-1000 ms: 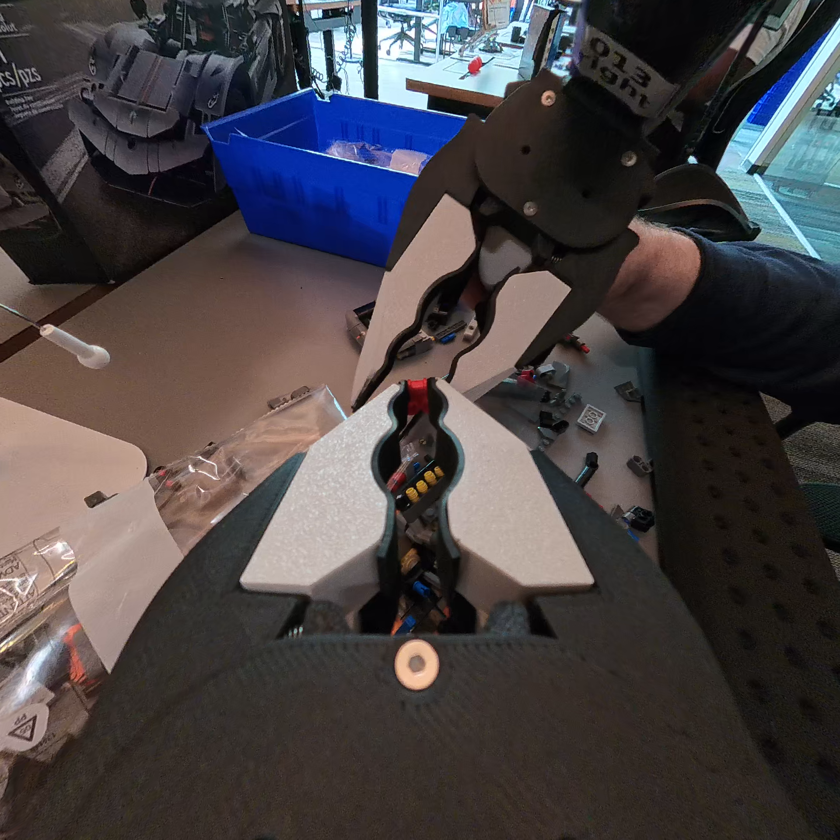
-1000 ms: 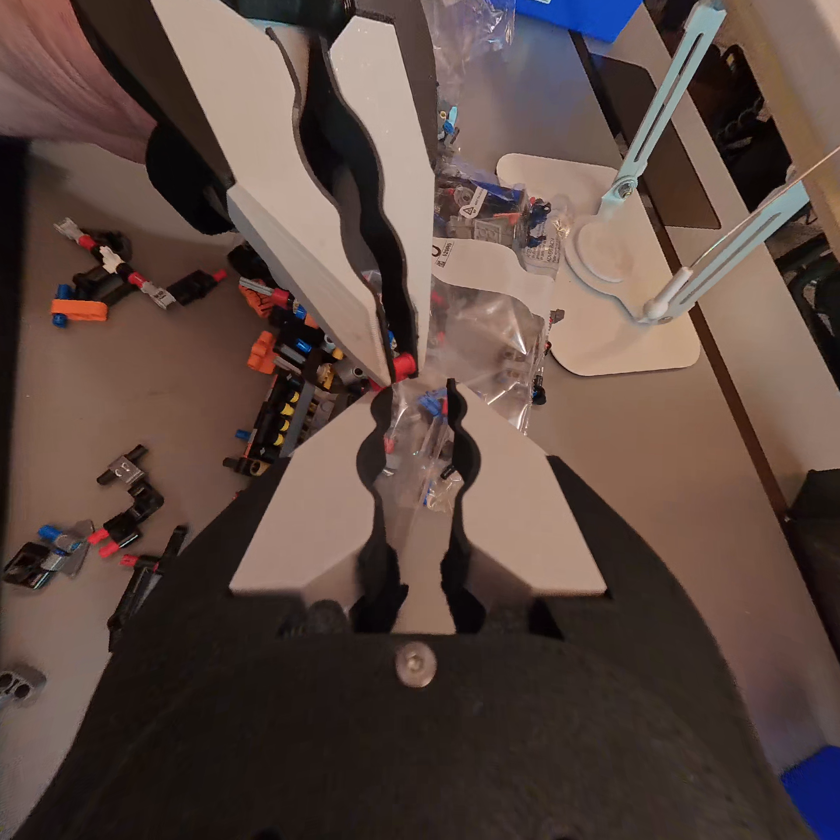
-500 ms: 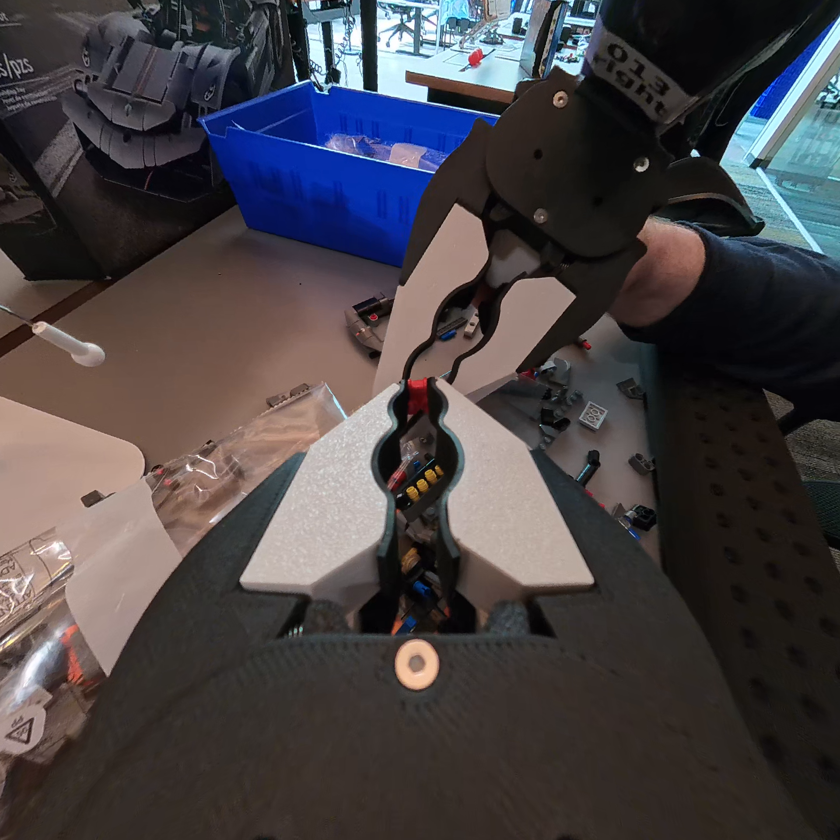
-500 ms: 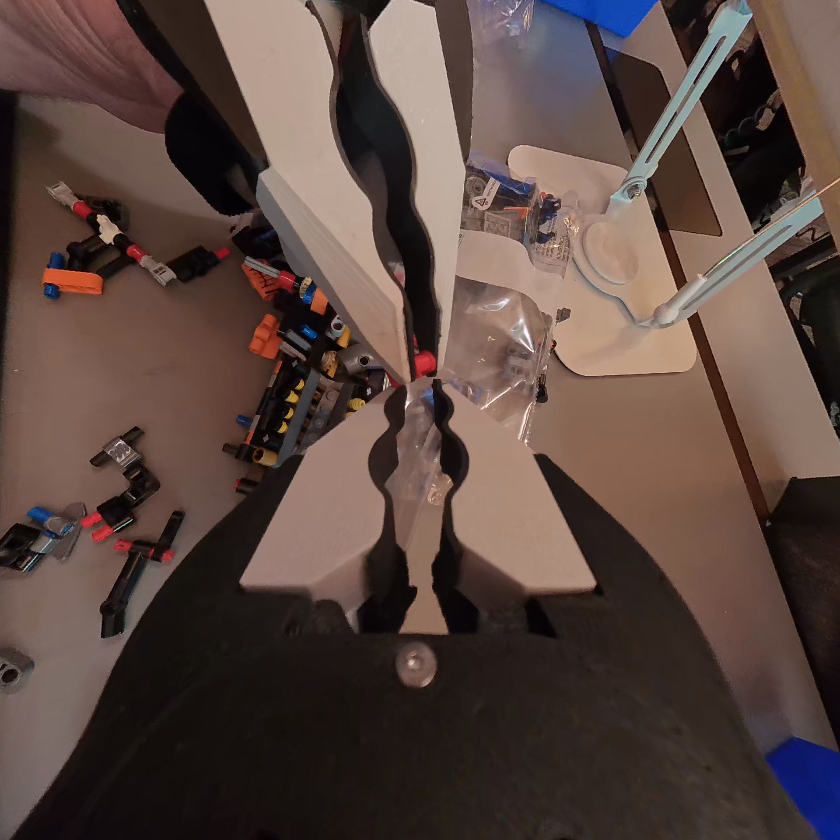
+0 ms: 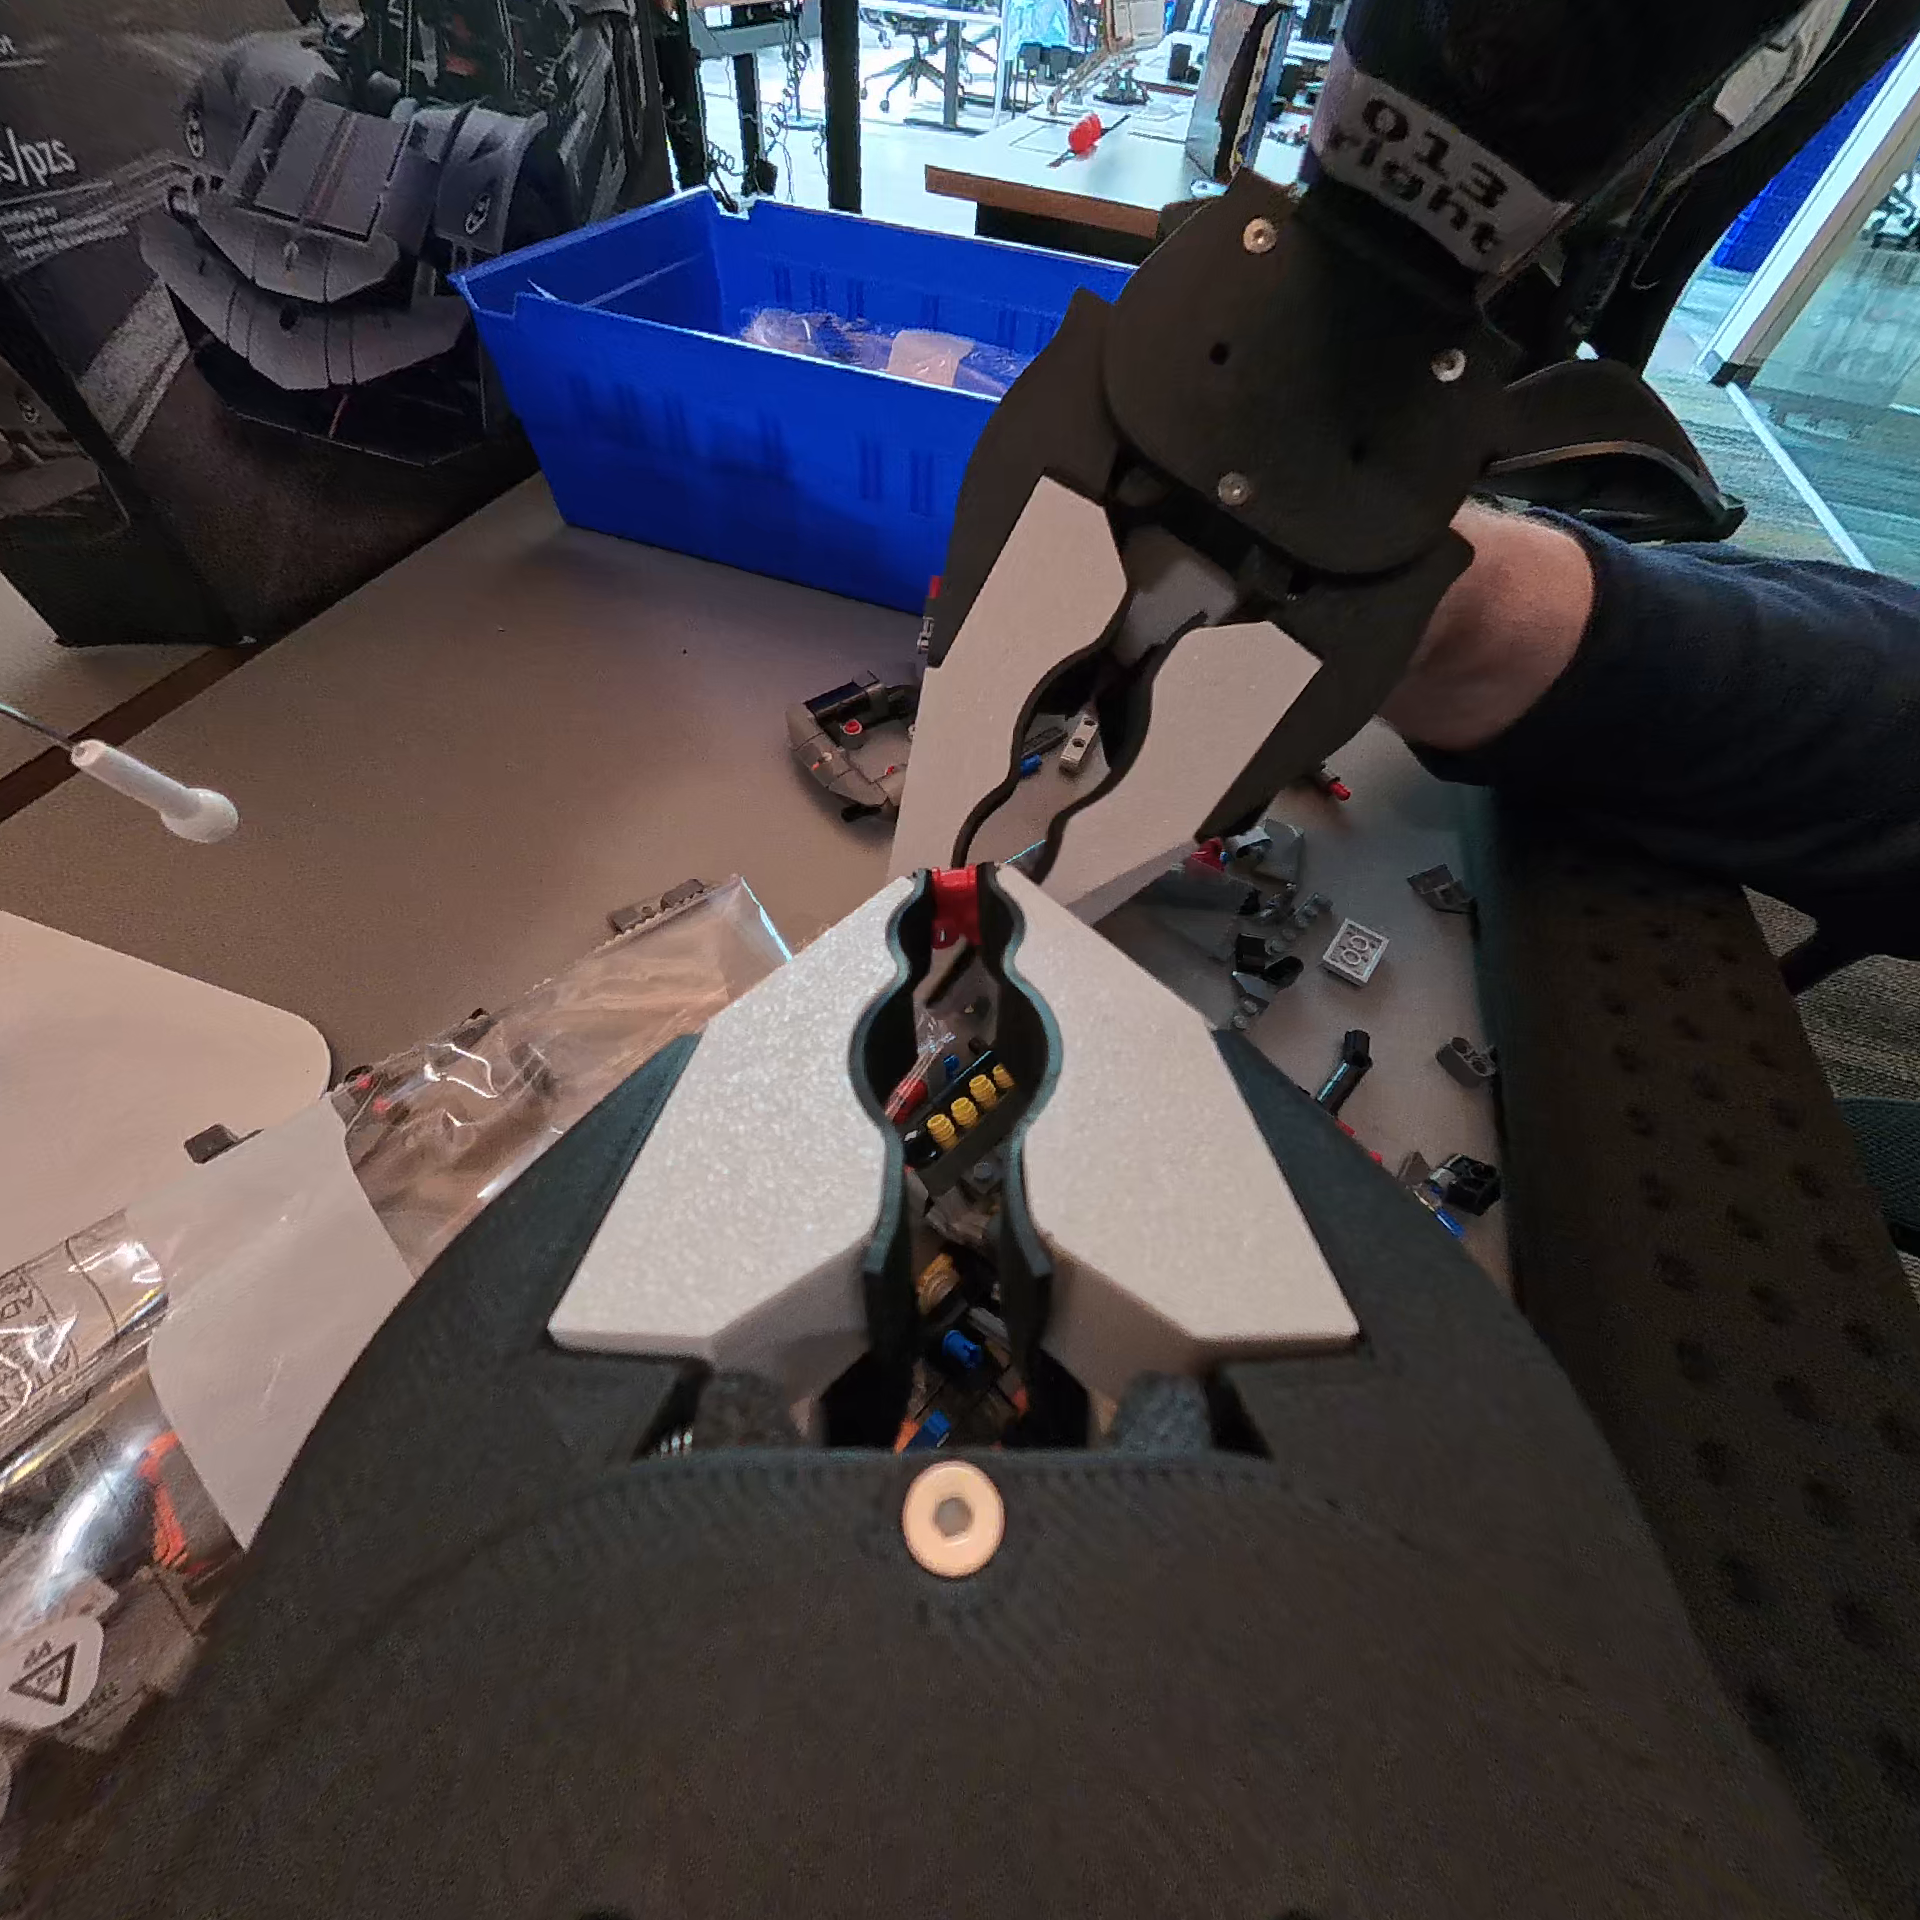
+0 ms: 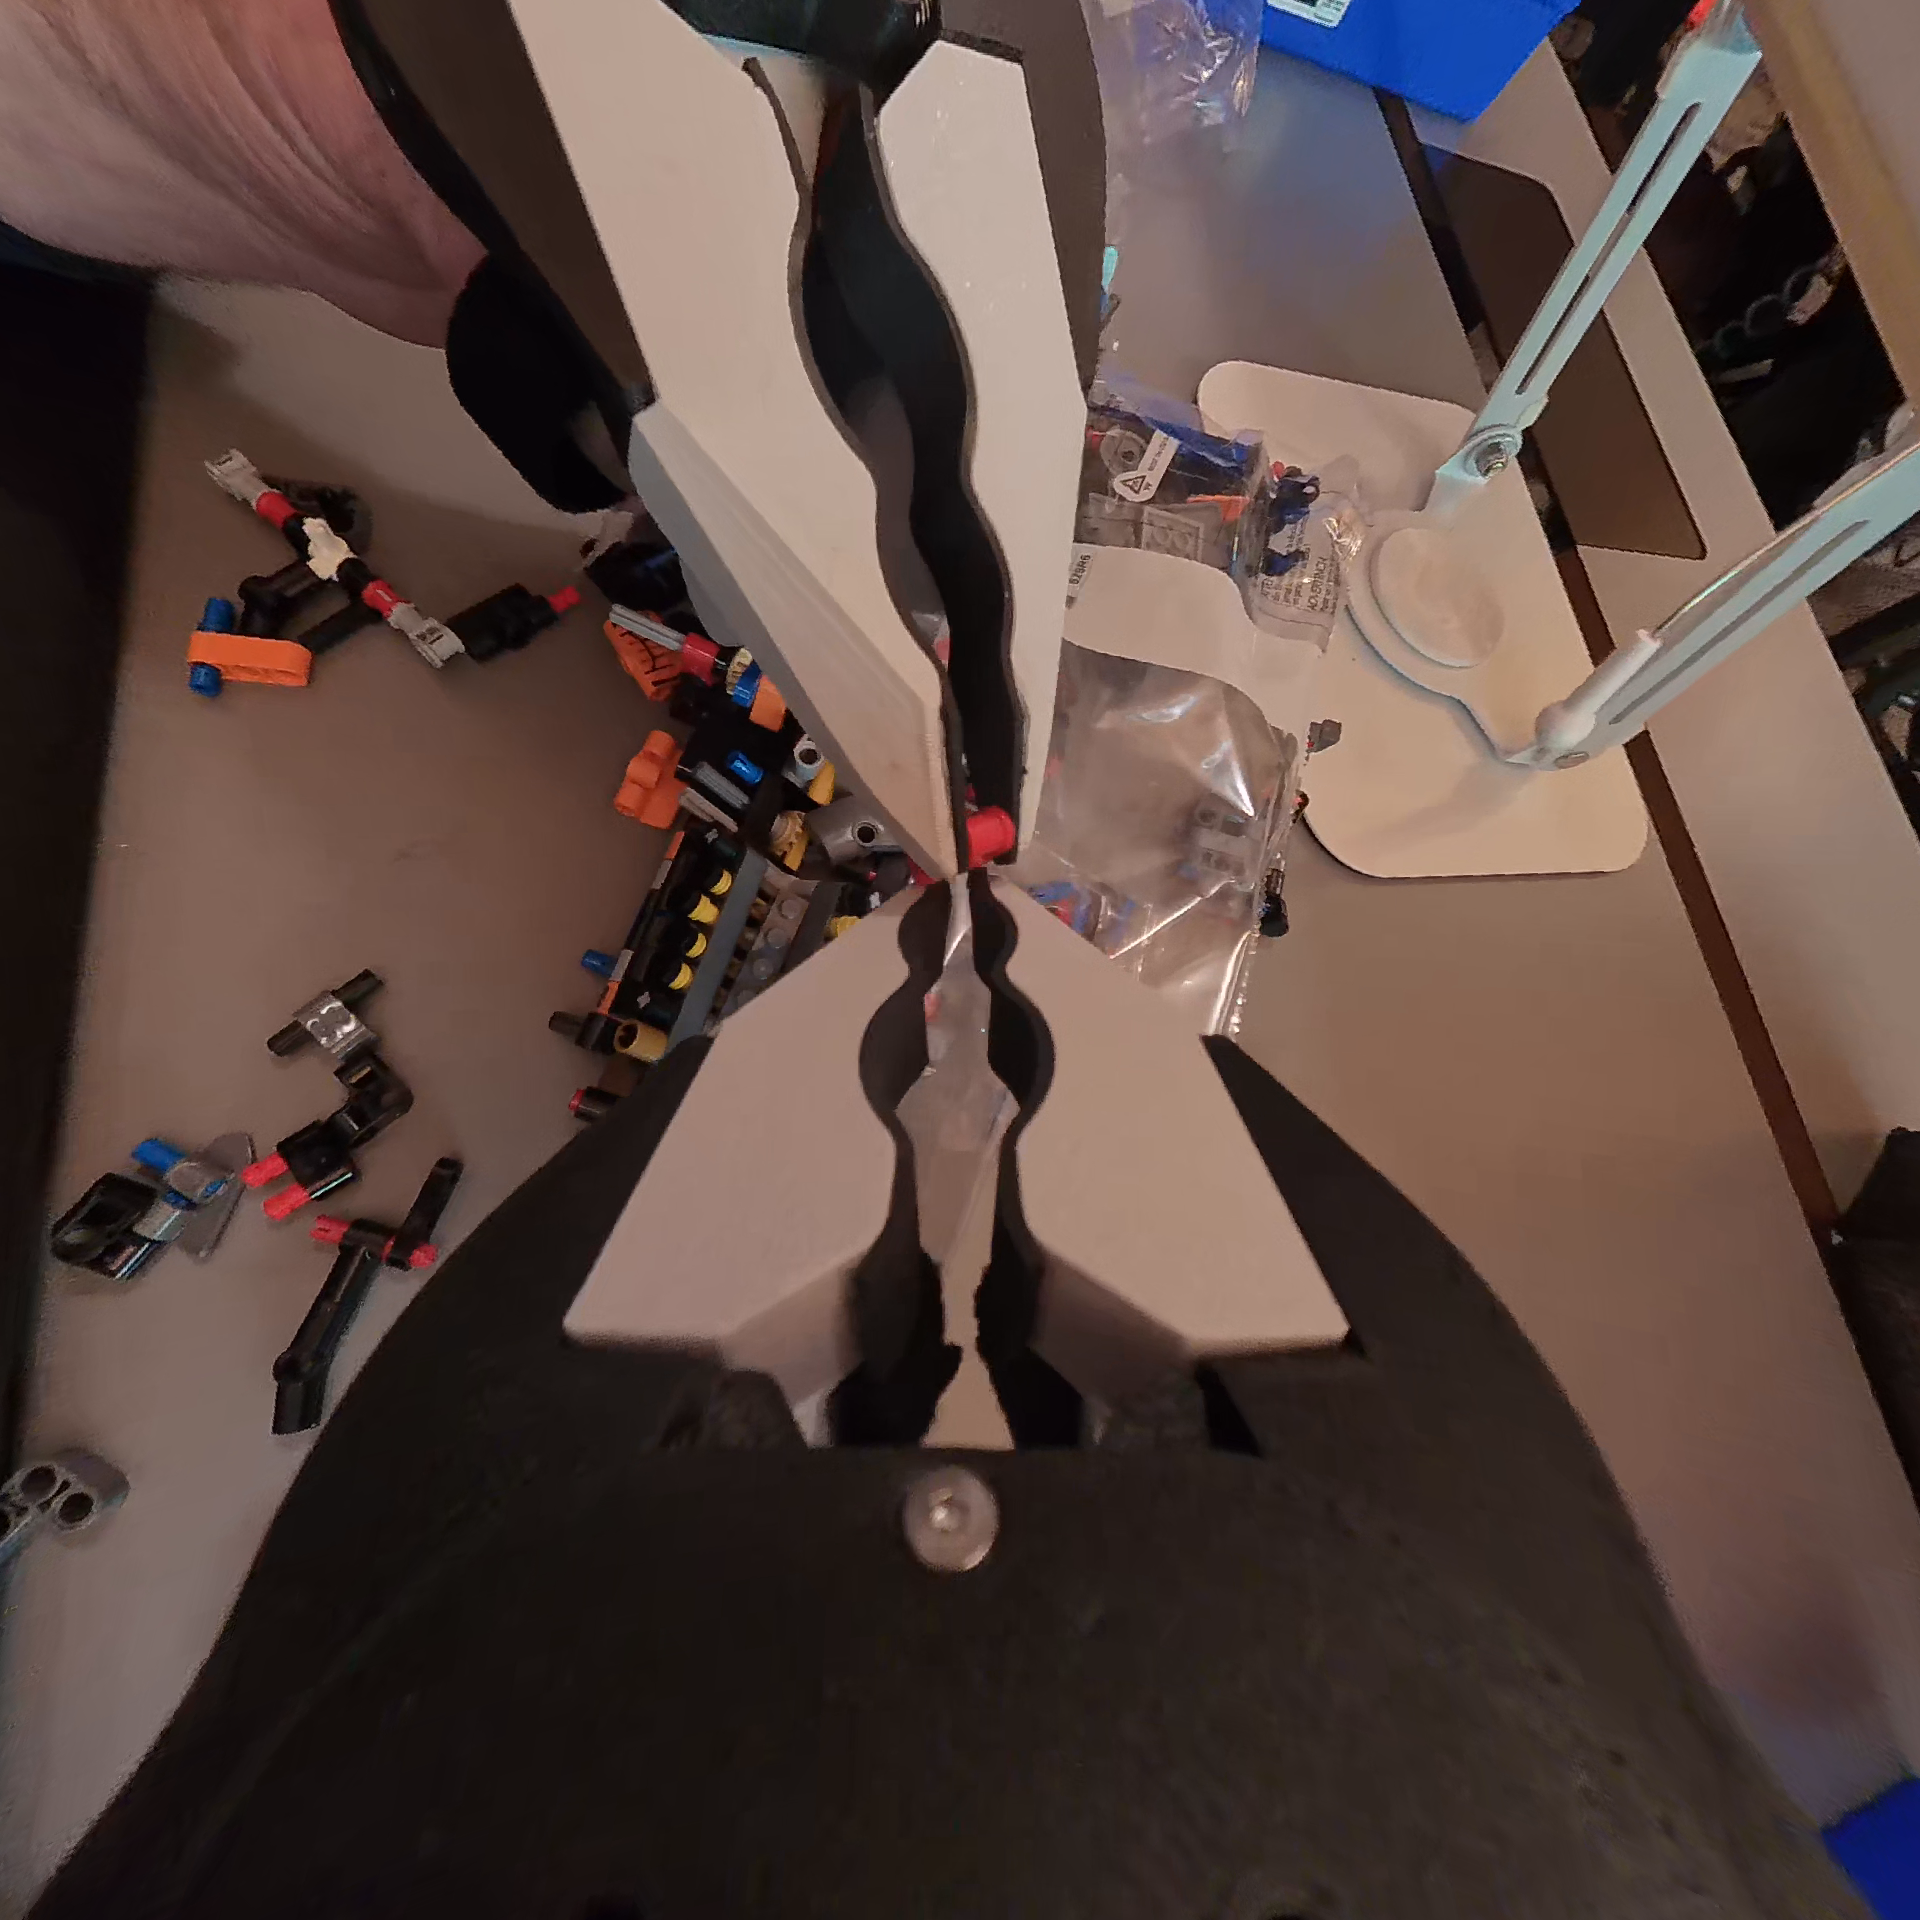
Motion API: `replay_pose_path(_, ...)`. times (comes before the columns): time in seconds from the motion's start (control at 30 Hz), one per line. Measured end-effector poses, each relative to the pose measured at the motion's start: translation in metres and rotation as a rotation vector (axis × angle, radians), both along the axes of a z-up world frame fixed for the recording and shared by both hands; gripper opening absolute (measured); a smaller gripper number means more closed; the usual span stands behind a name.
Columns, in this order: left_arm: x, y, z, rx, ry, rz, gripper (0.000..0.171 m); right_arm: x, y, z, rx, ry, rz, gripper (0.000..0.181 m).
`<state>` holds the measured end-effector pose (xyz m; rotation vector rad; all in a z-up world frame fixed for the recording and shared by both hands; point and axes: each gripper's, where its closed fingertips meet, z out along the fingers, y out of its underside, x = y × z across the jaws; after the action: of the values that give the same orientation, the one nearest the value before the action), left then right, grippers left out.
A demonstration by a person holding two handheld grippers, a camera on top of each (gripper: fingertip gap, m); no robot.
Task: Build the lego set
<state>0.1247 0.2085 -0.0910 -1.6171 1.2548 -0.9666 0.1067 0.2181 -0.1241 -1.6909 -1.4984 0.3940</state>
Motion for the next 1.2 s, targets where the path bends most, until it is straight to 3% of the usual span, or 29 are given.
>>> replay_pose_path(0.37,-0.001,0.002,0.001,0.006,-0.006,0.01,0.005,-0.003,-0.004,-0.004,0.03,-0.045,0.02,0.015)
replay_pose_path(0.57,0.0,0.001,-0.001,-0.001,0.0,0.004,0.005,-0.003,0.0,0.005,0.019,0.013,-0.008,0.025)
replay_pose_path(1.2,0.001,0.0,-0.001,-0.013,-0.009,-0.003,0.005,0.001,0.0,0.005,0.016,0.009,-0.01,0.011)
